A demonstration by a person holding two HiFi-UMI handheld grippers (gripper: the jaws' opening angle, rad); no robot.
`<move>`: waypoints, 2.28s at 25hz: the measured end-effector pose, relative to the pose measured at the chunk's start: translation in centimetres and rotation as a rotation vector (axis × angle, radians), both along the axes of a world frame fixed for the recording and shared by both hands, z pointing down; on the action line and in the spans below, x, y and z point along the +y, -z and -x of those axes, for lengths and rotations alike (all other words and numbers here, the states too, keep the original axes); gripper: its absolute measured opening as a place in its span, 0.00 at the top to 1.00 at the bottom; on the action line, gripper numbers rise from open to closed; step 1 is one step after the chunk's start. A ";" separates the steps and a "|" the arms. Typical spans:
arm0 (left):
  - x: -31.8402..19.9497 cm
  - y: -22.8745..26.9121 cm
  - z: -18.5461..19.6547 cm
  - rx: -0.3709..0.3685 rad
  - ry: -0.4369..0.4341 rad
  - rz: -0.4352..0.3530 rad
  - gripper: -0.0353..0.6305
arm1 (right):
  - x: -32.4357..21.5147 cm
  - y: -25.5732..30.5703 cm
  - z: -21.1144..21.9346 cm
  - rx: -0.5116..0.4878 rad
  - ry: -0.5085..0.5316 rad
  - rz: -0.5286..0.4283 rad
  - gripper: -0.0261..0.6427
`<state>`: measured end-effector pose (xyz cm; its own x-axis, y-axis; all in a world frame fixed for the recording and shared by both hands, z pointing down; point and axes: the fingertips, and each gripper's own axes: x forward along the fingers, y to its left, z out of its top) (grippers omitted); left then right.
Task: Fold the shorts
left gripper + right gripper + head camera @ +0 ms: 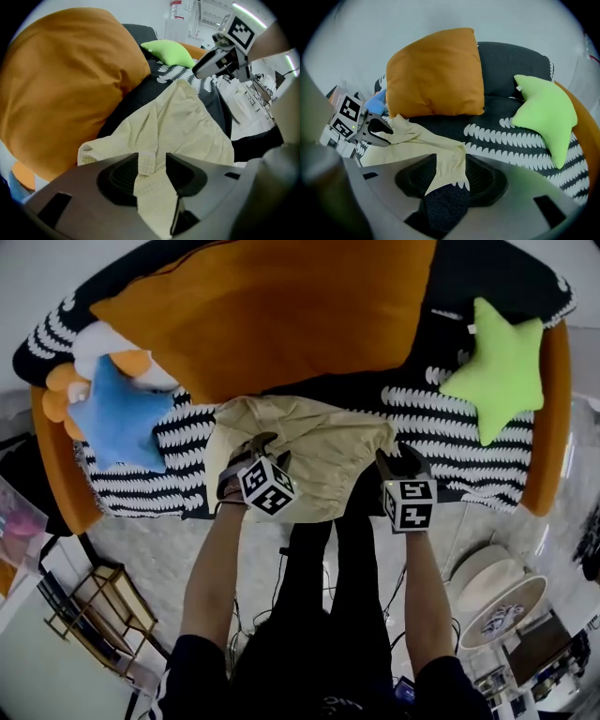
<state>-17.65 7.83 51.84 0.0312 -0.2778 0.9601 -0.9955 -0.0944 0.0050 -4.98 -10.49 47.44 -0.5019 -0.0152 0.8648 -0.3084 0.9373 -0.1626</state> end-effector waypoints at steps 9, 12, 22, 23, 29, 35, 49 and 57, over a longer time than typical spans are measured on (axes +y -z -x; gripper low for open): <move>0.7 -3.0 1.4 -0.055 -0.049 0.107 0.70 | 0.9 -2.2 -0.9 0.029 0.036 0.030 0.67; 0.2 -3.2 1.5 -0.087 -0.080 0.108 0.83 | 0.4 -2.7 -1.2 0.038 0.023 0.047 0.66; -0.7 -1.3 3.7 -0.096 0.083 0.038 0.92 | -1.4 -5.8 -1.1 0.108 0.008 0.142 0.68; -0.7 -0.9 4.3 -0.104 0.112 0.029 0.92 | -1.4 -6.3 -1.2 0.123 0.004 0.152 0.72; -1.2 1.8 6.3 -0.161 0.210 -0.002 0.92 | -1.0 -5.4 -1.1 0.121 0.170 0.103 0.90; 0.5 5.6 7.0 -0.220 0.302 -0.032 0.92 | -0.1 -2.1 -1.5 0.084 0.298 0.004 0.90; 13.7 9.4 3.1 -0.223 0.193 -0.049 0.92 | 9.8 4.8 -5.4 0.007 0.405 -0.317 0.89; 20.1 8.9 1.5 -0.238 0.043 -0.026 0.92 | 17.1 3.4 -8.3 0.063 0.506 -0.400 0.89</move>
<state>-19.13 27.96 42.96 -0.2079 -0.2984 0.9315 -0.9714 -0.0490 -0.2325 3.36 6.57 44.05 -0.4800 -0.1172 0.8694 0.1895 0.9538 0.2332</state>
